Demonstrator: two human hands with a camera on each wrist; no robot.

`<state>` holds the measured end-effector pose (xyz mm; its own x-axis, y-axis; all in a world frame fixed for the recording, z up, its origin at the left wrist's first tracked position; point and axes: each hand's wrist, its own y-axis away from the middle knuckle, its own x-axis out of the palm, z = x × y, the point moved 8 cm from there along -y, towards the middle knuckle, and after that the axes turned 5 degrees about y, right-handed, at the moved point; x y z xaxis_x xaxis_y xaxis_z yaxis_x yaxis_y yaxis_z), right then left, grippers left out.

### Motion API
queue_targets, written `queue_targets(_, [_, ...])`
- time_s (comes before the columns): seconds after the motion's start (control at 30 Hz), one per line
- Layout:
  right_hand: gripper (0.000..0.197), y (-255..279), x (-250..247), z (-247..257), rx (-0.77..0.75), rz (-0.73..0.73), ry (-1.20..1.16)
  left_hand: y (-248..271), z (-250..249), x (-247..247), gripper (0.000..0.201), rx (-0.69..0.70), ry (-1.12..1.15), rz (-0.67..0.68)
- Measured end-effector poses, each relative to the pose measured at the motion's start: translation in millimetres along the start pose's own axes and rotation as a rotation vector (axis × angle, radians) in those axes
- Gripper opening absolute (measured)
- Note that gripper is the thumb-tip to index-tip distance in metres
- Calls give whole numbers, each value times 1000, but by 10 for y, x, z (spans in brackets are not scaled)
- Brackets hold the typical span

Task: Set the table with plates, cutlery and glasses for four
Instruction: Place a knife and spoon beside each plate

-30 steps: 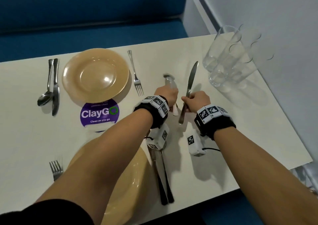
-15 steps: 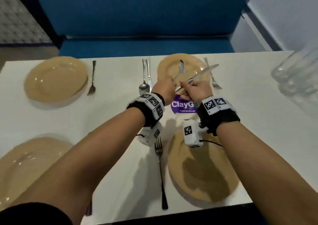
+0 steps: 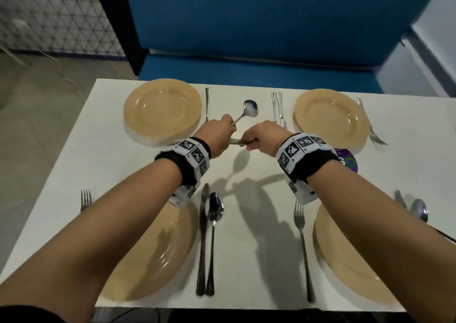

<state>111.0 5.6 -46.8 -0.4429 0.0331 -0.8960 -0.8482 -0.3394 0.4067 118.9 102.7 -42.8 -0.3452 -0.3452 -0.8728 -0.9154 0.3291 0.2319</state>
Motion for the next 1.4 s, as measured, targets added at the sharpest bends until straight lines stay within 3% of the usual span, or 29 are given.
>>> queue_targets(0.1, [24, -211, -52, 217, 9, 6, 7, -9, 402, -177, 18, -74, 198, -81])
queue_targets(0.23, [23, -527, -94, 288, 162, -46, -36, 21, 1043, -446, 17, -228, 469, -198])
queue_targets(0.37, [19, -877, -124, 508, 352, -152, -328, 31, 1777, -678, 23, -299, 540, -229])
queue_targets(0.5, [20, -1395, -81, 1128, 422, -159, -627, 85, 2537, -899, 32, -335, 494, -256])
queue_targets(0.63, [18, -1993, -22, 1881, 364, -91, -688, 164, 3190, -1094, 34, -368, 514, -314])
queue_targets(0.8, [22, -2485, 217, 2506, 368, -34, -558, 221, 3761, -1156, 34, -408, 569, -314])
queue_targets(0.9, [10, -2672, 368, 2749, 354, -2, -482, 226, 3979, -1105, 32, -410, 628, -297])
queue_targets(1.13, [30, -2756, 448, 2850, 367, -26, -353, 214, 4200, -958, 31, -406, 662, -233])
queue_targets(1.2, [29, -2715, 376, 2857, 348, -97, -309, 195, 4217, -961, 27, -391, 658, -238])
queue_targets(1.27, [23, -2663, 178, 2948, 270, -261, -277, 179, 4225, -984, 24, -376, 637, -237])
queue_targets(1.33, [22, -2619, -74, 3118, 113, -412, -296, 169, 4206, -1024, 23, -359, 599, -231])
queue_targets(1.4, [30, -2606, -302, 3312, -57, -460, -181, 142, 4154, -1095, 23, -308, 518, -231])
